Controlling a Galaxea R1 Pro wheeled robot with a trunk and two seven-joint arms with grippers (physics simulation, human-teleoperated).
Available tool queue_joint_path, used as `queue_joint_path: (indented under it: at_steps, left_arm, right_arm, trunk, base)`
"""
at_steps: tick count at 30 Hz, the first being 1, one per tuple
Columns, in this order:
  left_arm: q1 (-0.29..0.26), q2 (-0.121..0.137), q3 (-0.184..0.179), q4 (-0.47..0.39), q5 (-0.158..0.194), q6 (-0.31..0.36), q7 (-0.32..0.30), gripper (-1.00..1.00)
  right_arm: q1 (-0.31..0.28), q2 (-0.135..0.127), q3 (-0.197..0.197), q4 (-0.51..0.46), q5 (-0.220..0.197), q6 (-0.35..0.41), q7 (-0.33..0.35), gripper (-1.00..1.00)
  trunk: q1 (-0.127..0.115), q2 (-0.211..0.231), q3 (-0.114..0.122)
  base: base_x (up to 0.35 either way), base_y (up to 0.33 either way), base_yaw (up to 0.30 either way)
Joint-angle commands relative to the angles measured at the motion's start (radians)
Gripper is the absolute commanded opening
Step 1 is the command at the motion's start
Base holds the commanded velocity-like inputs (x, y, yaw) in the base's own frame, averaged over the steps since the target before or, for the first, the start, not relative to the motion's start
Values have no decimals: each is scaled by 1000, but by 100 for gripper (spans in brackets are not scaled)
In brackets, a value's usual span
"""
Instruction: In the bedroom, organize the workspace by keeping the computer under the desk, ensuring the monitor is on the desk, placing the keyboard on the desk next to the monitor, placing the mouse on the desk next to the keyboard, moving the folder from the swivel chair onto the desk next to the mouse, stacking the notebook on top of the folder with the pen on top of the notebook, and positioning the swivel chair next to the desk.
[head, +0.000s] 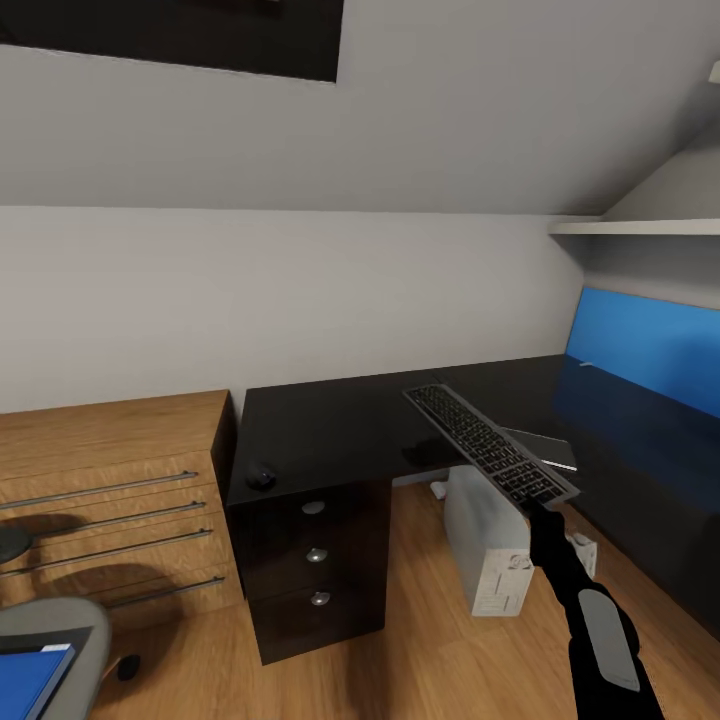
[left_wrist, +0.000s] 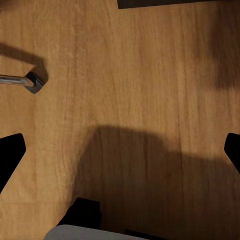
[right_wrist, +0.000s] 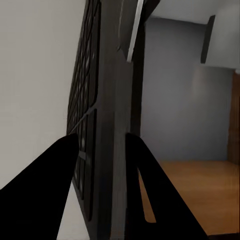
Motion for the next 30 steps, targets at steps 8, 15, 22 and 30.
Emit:
queue_joint_path:
  at_steps: [8,15,22,30]
  left_arm:
    - [-1,1,-5,-2,3,4,8,100]
    - [-1,-1,-6,-1,3,4,8,100]
    - [-1,-9,-7,-1,2,4,8,100]
    - [-1,-9,-7,-1,-48,2,9,100]
  right_arm:
    - [2,33,43,-5,37,-39,10,-100]
    - [20,36,197,-3,37,-195,13,-100]
    - [67,38,362,-2,36,-304,12,-100]
    - [104,38,542,4,21,-431,7,-100]
  trunk:
    - [0,-1,-1]
    - [0,-1,-1]
    - [0,-1,-1]
    - [0,-1,-1]
  base:
    - [0,0,0]
    - [0,0,0]
    - [0,0,0]
    - [0,0,0]
